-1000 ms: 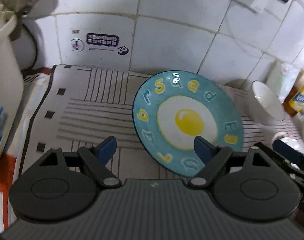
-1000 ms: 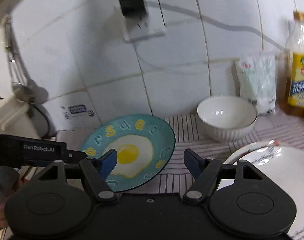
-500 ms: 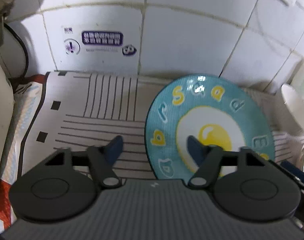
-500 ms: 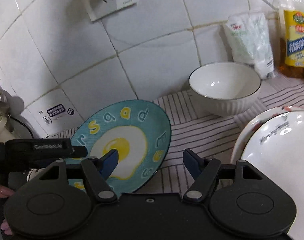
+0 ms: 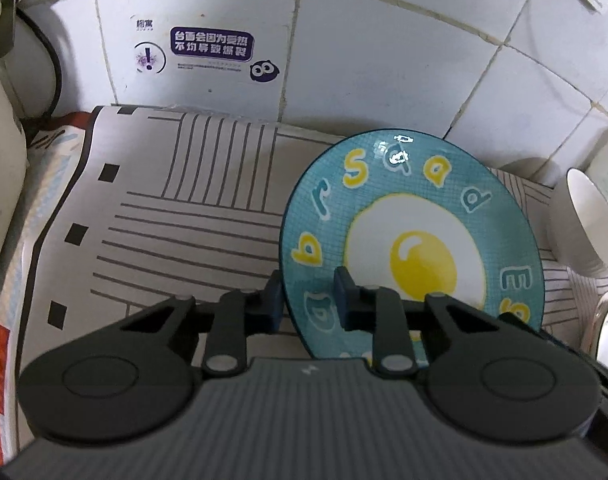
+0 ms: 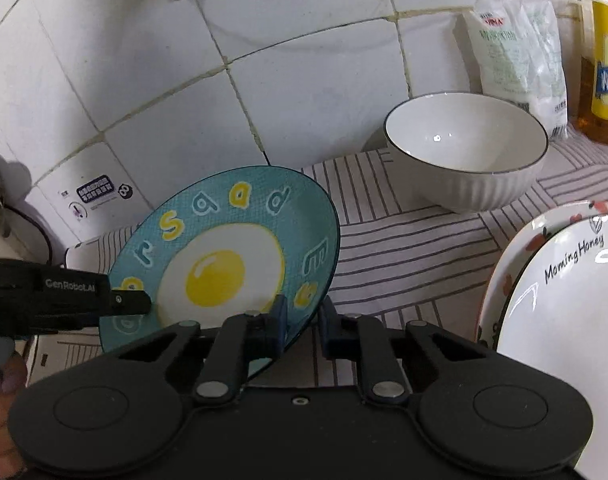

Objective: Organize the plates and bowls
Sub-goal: 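Lift the blue egg plate off the cloth with both tools, then carry the blue egg plate toward the stacked white plate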

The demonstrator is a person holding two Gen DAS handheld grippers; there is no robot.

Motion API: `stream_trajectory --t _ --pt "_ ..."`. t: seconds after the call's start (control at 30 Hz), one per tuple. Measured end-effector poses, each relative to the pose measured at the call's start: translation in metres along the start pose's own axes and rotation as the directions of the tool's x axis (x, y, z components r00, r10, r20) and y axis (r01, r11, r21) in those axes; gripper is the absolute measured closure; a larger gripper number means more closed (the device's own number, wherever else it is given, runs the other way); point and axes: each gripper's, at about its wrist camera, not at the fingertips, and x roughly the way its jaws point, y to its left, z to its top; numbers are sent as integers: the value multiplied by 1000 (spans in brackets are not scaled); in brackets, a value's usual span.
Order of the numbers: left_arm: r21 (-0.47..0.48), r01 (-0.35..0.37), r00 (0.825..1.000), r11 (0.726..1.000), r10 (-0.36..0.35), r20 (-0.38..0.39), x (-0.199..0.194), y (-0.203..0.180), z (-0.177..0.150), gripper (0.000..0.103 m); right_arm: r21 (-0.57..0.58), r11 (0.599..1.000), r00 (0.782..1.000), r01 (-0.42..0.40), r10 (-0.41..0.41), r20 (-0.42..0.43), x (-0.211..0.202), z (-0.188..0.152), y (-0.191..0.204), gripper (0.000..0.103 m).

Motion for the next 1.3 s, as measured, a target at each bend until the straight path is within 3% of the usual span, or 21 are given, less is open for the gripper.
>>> stream_trajectory --t 0.17,0.3,0.4,0.57,0.93,1.3 --pt "-46 48 999 998 -48 -7 3 9 -1 78 -19 1000 1000 -14 14 4 9 -3 8 72" --pt "-39 40 999 998 -40 -9 4 7 -1 77 -30 999 1000 -20 20 17 9 -6 6 74" --pt "-80 21 995 997 -28 -94 2 5 7 79 -12 999 1000 -29 29 -6 7 -2 3 79" --pt "-84 26 993 996 -35 -115 -14 2 6 80 -18 997 998 -70 70 -11 -11 6 3 79" --pt "-69 39 998 997 -43 -55 -66 -8 -20 79 21 983 983 -183 183 13 -55 9 -5 79" --pt "-40 100 994 994 -102 -50 -101 -42 -40 79 22 984 983 -176 174 51 -112 8 -29 79"
